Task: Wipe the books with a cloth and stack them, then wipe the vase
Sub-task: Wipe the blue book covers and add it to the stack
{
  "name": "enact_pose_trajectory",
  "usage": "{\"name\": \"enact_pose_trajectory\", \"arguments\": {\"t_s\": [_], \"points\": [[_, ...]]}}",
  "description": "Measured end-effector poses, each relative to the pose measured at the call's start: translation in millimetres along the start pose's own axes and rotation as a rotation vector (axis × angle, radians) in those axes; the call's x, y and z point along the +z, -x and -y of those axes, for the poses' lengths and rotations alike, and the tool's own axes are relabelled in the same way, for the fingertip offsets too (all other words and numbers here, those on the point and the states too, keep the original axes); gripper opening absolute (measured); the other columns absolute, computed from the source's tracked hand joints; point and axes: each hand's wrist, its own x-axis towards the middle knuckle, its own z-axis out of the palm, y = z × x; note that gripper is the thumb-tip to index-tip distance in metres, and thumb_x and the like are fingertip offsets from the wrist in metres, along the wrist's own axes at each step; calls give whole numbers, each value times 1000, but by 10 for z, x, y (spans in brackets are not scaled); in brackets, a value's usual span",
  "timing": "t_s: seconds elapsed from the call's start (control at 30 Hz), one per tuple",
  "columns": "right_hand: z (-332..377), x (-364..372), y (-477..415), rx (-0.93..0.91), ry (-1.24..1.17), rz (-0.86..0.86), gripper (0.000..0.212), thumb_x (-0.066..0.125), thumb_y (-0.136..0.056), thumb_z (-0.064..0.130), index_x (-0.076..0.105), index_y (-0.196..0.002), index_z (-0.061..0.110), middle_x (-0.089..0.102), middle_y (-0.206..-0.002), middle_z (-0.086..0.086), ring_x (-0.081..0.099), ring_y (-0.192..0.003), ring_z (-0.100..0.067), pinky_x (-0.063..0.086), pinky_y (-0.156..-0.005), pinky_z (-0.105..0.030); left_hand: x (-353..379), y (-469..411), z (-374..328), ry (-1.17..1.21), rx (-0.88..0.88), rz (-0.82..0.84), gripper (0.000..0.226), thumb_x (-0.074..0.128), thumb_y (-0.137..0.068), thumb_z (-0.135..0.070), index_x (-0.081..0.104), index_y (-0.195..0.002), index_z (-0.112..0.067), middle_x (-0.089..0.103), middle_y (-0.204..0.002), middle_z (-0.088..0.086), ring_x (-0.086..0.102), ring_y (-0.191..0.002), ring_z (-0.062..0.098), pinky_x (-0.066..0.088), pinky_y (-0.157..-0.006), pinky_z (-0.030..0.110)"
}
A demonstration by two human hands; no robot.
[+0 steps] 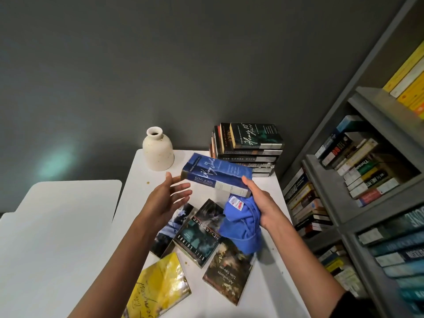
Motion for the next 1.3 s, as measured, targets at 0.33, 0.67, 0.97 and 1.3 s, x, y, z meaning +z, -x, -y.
{"name": "enact_pose_trajectory", "arguments": {"t_s": [0.33, 0.67, 0.97, 1.3], "points": [[31, -351, -30, -82, 92, 59, 44, 73, -76, 39, 70, -103, 4, 72, -96, -19, 69, -78, -27, 56, -77, -35, 207, -199, 27, -311, 8, -16, 42, 59, -93, -43, 63, -104, -3, 66, -96, 15, 64, -79, 21, 50, -63, 27], [230, -642, -135, -369, 283, -63, 40, 69, -75, 51, 69, -93, 15, 73, -96, -10, 69, -91, -21, 53, -85, -36, 548, -513, 83, -193, 209, -59, 5, 64, -91, -14, 66, -91, -9, 72, -68, -1, 64, -70, 20, 53, -73, 33], [1154, -1058, -660, -644, 617, -239, 24, 64, -88, 40, 71, -81, 19, 69, -71, 8, 62, -71, -5, 47, -70, -24, 1421, -1242, -323, -284, 323, -22, 3, 65, -91, -12, 63, -91, -9, 65, -65, -2, 58, -54, 6, 47, -54, 17], [1693, -1229, -1497, -562, 794, -347, 43, 60, -84, 58, 74, -100, 21, 73, -96, -2, 65, -96, -20, 52, -86, -37, 1818, -2060, -423, -618, 375, -177, 30, 67, -91, -30, 70, -103, -2, 72, -86, 11, 54, -61, 11, 51, -77, 35]]}}
